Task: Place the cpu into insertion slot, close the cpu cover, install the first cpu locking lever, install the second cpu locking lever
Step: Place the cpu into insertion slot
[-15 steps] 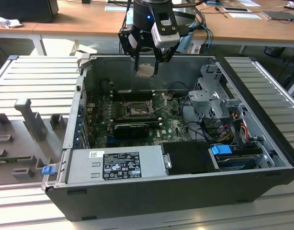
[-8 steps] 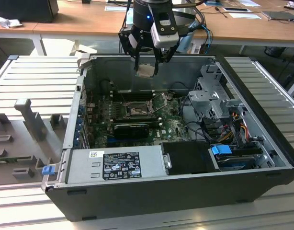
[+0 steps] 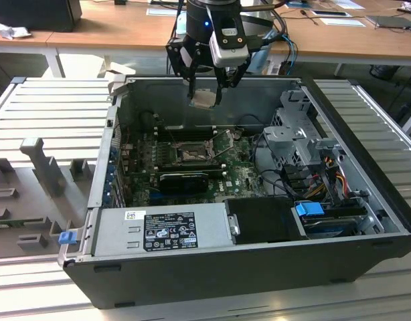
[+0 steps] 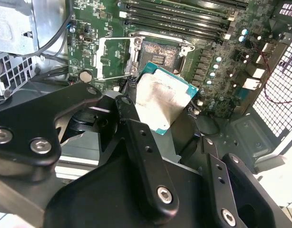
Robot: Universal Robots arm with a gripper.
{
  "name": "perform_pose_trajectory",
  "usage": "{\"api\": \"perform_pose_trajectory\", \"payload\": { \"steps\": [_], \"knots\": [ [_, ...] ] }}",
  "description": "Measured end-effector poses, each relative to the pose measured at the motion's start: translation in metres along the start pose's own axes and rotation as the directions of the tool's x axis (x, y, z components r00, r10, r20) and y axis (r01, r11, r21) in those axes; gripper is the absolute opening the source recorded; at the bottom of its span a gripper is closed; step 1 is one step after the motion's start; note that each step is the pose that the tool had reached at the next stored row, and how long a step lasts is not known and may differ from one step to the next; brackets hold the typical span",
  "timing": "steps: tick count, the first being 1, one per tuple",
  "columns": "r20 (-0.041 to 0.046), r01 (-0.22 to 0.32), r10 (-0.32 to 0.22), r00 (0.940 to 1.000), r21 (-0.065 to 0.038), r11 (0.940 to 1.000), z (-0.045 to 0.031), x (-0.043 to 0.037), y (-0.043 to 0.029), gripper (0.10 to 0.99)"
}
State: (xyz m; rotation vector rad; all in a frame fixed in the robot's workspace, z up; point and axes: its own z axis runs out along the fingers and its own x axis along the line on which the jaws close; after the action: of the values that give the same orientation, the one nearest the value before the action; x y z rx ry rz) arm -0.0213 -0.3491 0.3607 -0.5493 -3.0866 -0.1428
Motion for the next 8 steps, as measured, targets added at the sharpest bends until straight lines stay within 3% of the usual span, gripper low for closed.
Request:
{"api": "perform_pose_trajectory", "payload": {
  "steps": [8],
  "knots": [
    [0.0068,-0.077,0.077,0.997,-0.002,0.997,0.0005,0.0,0.0,0.529]
  ]
}}
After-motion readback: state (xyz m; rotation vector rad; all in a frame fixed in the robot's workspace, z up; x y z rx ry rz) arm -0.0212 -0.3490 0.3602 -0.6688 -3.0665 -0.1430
